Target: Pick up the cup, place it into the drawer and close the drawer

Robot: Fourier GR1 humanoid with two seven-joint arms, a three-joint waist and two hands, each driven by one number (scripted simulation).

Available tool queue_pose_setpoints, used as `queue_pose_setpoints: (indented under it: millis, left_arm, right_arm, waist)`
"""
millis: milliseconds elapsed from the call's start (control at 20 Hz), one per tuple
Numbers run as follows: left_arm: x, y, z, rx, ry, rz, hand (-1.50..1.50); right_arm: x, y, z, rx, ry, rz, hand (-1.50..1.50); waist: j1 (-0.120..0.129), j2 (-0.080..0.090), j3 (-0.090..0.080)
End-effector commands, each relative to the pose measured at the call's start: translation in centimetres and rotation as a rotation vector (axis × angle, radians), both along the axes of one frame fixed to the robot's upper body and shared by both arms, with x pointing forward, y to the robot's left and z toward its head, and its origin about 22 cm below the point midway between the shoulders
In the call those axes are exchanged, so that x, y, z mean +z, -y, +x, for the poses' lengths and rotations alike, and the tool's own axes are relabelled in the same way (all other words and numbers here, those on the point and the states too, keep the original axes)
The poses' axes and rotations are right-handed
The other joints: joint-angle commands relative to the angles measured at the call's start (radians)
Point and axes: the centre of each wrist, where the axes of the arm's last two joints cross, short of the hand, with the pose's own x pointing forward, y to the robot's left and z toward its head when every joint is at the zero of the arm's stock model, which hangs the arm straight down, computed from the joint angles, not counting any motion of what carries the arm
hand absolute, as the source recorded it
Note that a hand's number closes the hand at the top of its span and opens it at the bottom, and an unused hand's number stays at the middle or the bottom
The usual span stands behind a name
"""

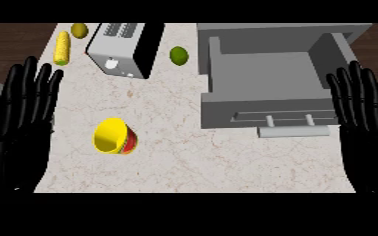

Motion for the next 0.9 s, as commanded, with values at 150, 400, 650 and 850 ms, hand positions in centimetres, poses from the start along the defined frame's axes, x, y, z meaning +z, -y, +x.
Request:
queue_pose_setpoints:
  millis: [150,400,650,850]
  left_arm:
    - [-0.5,-0.6,1.4,-0.46,0.009,0.032,-1.5]
    - [-2.8,-0.1,0.5,-0.787,-0.128,-0.104,-1.5]
    - [-1.7,-3.5,2.0,-0.81,-0.167,-0.123,-1.5]
    - [-2.9,-4.9,2.2,-0.802,-0.158,-0.125,-1.5]
  right_arm:
    - [0.3,-0.6,0.3,0.021,0.004,0.024,-1.5]
    - [-1.1,-1.1,1.0,0.145,-0.073,0.099,-1.5]
    - [0.7,-2.5,1.1,0.142,-0.054,0.084,-1.5]
    - [-0.5,-1.6,3.6,0.146,-0.079,0.078,-1.5]
  waist:
    - [0.013,-0.008,-0.021]
    - [0.027,-0.008,-0.018]
    - [0.026,-0.012,-0.018]
    - [0.028,-0.011,-0.018]
